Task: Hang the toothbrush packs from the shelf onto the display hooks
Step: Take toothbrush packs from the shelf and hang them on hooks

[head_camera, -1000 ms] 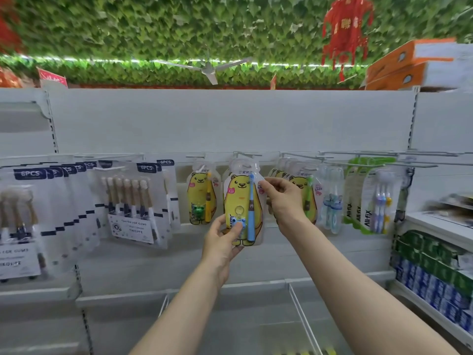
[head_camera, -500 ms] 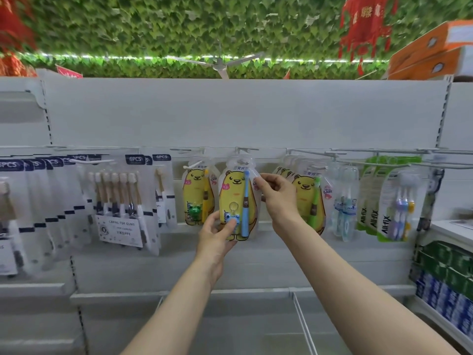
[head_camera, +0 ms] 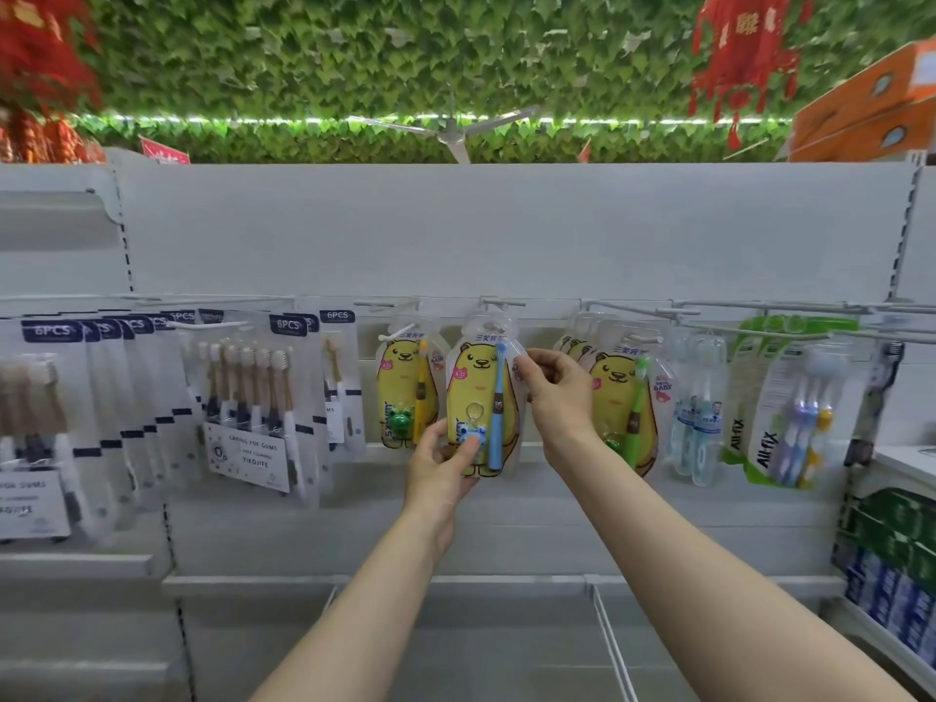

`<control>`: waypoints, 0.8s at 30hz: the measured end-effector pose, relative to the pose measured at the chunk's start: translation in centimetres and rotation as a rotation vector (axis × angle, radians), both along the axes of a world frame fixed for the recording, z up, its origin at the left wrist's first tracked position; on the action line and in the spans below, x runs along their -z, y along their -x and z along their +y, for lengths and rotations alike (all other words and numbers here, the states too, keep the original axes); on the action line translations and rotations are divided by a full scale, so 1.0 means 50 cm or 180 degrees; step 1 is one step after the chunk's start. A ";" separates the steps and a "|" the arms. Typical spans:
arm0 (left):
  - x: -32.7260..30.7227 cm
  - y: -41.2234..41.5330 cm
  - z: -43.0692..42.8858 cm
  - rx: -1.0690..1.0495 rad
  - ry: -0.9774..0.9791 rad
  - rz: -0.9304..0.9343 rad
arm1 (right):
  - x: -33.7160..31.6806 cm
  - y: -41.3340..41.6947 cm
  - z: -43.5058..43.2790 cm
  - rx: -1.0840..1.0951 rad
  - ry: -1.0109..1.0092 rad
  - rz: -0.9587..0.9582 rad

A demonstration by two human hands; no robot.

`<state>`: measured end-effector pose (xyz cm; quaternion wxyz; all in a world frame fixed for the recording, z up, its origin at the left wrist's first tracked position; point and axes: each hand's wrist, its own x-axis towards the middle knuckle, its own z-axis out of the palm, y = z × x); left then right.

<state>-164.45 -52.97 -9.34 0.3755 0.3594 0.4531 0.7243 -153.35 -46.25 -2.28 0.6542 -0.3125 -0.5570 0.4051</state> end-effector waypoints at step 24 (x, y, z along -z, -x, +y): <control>-0.106 -0.148 -0.409 -0.0679 0.0648 0.4412 | -0.013 -0.364 -0.487 0.1120 -0.0420 -0.4664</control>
